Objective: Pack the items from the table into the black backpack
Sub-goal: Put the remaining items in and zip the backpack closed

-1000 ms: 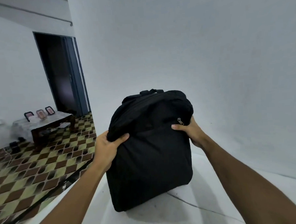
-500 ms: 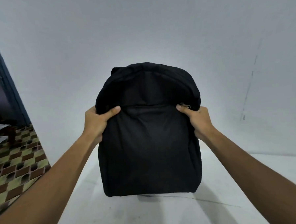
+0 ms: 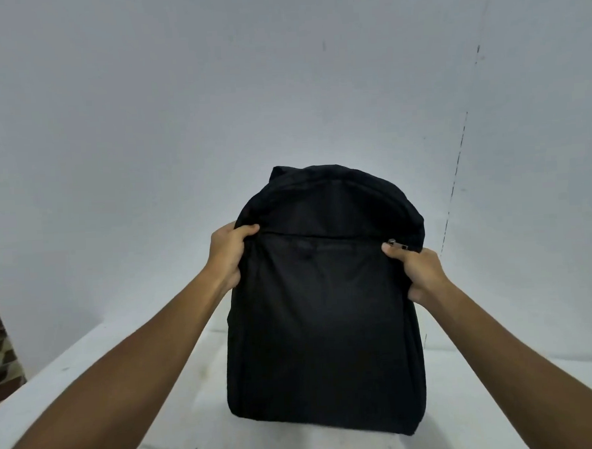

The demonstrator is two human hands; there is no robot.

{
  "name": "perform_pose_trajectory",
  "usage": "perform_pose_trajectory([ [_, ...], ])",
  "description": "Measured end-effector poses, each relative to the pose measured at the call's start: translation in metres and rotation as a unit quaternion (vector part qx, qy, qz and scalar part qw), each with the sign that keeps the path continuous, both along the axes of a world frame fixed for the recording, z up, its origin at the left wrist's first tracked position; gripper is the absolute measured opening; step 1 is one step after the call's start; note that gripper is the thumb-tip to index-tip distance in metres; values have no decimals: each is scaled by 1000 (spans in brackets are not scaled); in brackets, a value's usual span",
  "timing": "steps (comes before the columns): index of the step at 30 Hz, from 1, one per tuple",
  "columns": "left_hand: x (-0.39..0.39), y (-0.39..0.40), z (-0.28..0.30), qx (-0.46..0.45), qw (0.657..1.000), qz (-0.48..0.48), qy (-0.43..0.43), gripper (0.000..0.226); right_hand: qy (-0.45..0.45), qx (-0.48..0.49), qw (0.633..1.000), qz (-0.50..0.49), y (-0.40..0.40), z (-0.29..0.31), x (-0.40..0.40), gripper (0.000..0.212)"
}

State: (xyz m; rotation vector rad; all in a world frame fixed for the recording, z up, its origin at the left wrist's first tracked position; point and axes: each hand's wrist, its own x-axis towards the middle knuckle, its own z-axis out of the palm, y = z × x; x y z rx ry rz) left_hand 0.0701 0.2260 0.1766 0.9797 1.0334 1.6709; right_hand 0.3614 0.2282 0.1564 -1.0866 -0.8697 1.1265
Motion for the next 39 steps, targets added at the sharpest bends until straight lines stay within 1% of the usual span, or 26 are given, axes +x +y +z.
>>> perform_pose_trajectory([
  [4, 1, 36, -6, -33, 999, 2, -8, 16, -3, -15, 1000, -4, 30, -3, -3, 14],
  [7, 2, 57, -20, -62, 998, -3, -19, 17, -10, -25, 999, -18, 48, -14, -5, 20],
  [10, 6, 71, -29, -68, 997, -6, -33, 17, -25, -22, 999, -33, 62, -23, -4, 28],
  [14, 5, 83, -27, -63, 997, -5, -47, 19, -44, 2, 998, -37, 74, -21, -1, 24],
  [16, 4, 86, -26, -50, 998, -5, -46, 20, -52, 15, 997, -52, 80, -20, 2, 27],
  [18, 7, 87, -28, -34, 999, -6, -30, 17, -69, 17, 995, -66, 84, -23, 5, 31],
  [19, 9, 88, -31, -28, 1000, -1, -8, 15, -85, 13, 994, -70, 86, -27, 6, 32],
  [21, 13, 89, -36, -13, 997, 17, 80, 14, -139, 12, 988, -72, 86, -35, 10, 39],
  [22, 13, 89, -40, -8, 993, 27, 119, 21, -172, 18, 983, -68, 85, -37, 13, 47],
  [23, 12, 88, -45, -5, 990, 31, 136, 30, -199, 31, 978, -54, 81, -39, 16, 59],
  [24, 10, 85, -53, 0, 990, 28, 136, 41, -213, 46, 975, -33, 77, -41, 19, 72],
  [26, 5, 75, -74, 19, 991, 21, 131, 64, -201, 61, 978, 0, 68, -48, 26, 93],
  [27, 2, 68, -88, 22, 990, 13, 140, 77, -184, 59, 981, 6, 62, -55, 29, 97],
  [28, 1, 59, -104, 19, 989, -1, 149, 86, -165, 57, 985, 11, 55, -64, 31, 96],
  [30, -1, 39, -139, -11, 987, -44, 155, 98, -146, 44, 988, 18, 40, -91, 32, 92],
  [31, -1, 31, -154, -30, 986, -66, 150, 100, -144, 36, 989, 24, 33, -107, 31, 96],
  [32, 0, 24, -168, -47, 984, -84, 151, 98, -146, 25, 988, 30, 27, -122, 29, 105],
  [33, 2, 20, -178, -61, 981, -93, 160, 93, -152, 16, 988, 34, 23, -134, 26, 112],
  [34, 4, 19, -187, -73, 979, -87, 171, 84, -157, 7, 987, 33, 21, -143, 23, 115],
  [36, 10, 27, -192, -100, 975, -49, 194, 72, -156, -6, 988, 18, 21, -146, 18, 109],
  [38, 16, 32, -190, -127, 972, -17, 199, 70, -159, -23, 987, -7, 25, -143, 14, 94],
  [39, 19, 33, -188, -129, 972, -8, 198, 74, -160, -29, 987, -18, 27, -142, 13, 88],
])
